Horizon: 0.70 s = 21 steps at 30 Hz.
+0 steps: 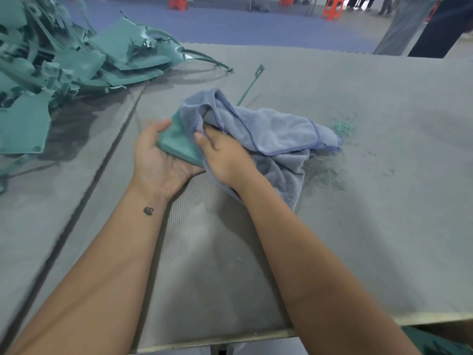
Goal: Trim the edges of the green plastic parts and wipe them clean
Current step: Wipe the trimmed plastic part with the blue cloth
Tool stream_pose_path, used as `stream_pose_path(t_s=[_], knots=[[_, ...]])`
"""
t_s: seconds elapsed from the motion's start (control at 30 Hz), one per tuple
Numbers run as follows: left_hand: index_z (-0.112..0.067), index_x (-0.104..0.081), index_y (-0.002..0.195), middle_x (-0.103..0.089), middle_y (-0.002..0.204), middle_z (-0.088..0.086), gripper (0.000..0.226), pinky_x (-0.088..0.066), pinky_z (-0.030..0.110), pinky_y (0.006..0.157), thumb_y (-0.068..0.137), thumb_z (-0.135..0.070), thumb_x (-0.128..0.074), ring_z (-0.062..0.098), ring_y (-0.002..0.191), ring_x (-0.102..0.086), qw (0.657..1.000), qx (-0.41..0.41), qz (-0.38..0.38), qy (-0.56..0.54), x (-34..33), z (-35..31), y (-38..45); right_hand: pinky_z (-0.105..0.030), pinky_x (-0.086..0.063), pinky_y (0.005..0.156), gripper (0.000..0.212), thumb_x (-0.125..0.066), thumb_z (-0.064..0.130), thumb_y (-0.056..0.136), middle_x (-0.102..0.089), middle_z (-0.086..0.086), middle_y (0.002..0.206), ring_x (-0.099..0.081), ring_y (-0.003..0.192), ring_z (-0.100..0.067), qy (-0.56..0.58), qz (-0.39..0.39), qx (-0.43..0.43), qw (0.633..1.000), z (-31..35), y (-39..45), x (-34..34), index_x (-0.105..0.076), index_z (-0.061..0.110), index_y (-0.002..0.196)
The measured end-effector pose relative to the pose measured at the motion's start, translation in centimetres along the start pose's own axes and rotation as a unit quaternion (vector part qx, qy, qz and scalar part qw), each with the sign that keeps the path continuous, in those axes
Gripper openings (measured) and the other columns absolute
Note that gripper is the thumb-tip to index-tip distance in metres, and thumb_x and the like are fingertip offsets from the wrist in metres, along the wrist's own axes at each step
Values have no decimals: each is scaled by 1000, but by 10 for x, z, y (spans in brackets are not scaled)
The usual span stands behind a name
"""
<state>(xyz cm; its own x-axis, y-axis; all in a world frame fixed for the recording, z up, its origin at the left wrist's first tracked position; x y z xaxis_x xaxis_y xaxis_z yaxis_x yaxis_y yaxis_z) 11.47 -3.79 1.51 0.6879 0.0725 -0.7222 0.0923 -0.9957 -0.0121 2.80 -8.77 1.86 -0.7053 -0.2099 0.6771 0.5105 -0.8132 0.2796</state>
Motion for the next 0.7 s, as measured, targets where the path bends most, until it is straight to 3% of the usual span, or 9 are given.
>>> stream_pose_path(t_s=[0.07,0.1,0.2,0.27,0.37,0.47,0.57,0.63,0.7], knots=[[-5,-54,128,-59,127,18,48,-50,58,91,83,-20,-43,34,109,-61,999,-31,-22,18,2,0,-1,-35,-44,78,23,-44,32,100,-67,3,88,-58,92,-22,32,-35,-29,998,-9,-2,7,-64,28,89],[-4,-57,123,-63,121,17,42,-52,56,88,87,-14,-39,33,106,-62,998,-49,-43,10,4,-1,0,-33,-40,67,31,-48,31,98,-58,8,68,-55,75,-20,15,-44,-37,998,-12,-4,11,-55,31,68],[-5,-59,119,-68,117,15,40,-50,57,92,92,-11,-31,34,108,-65,990,-96,-92,-48,16,-11,0,-32,-34,57,46,-53,33,95,-43,8,52,-48,61,-19,-74,-18,-44,996,-13,-7,11,-37,27,52],[-6,-56,128,-65,124,15,43,-46,61,96,93,-12,-31,36,114,-62,981,-116,-122,-98,24,-17,1,-35,-42,62,37,-51,34,96,-54,5,61,-54,69,-20,-85,-23,-38,995,-11,-8,11,-52,24,60],[-9,-54,133,-66,123,13,43,-49,59,93,96,-22,-36,34,111,-65,969,-128,-161,-134,29,-17,4,-38,-47,91,26,-46,34,99,-69,4,100,-60,99,-16,57,-88,-31,994,-4,-13,17,-67,19,104],[-12,-58,124,-71,115,11,32,-57,48,83,101,-30,-44,27,104,-69,973,-127,-156,-115,21,-14,7,2,-26,97,46,-36,38,102,-40,18,139,-36,120,15,277,-125,-31,952,-1,-16,26,-34,28,147],[-6,-56,123,-72,107,10,26,-60,32,71,99,-9,-45,20,92,-71,985,-89,-133,-64,11,-3,11,0,-22,100,54,-35,40,101,-27,19,148,-28,129,14,371,-77,-46,924,-5,-14,23,-19,30,152],[0,-52,130,-68,109,12,34,-60,30,76,98,-1,-40,20,90,-70,989,-69,-120,-45,5,4,12,-3,-29,97,53,-45,19,100,-39,15,136,-37,120,8,380,-64,-40,922,1,-14,22,-26,22,149],[1,-54,125,-67,110,14,32,-58,32,84,98,1,-38,22,92,-69,992,-64,-99,-49,2,7,12,-7,-36,95,45,-57,1,91,-51,8,119,-47,111,1,333,-129,-31,933,4,-16,25,-42,9,133]])
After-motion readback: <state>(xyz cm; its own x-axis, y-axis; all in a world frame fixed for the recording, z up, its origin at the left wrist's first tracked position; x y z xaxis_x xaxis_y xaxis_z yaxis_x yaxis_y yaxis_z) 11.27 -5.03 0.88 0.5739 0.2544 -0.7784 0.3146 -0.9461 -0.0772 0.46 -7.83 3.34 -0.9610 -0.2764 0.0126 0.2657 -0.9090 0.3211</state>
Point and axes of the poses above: each hand's wrist, its own y-axis towards the middle knuckle, its own x-axis out of the back of the hand, z = x × y, the point moved 5 cm from there along y, towards the middle knuckle
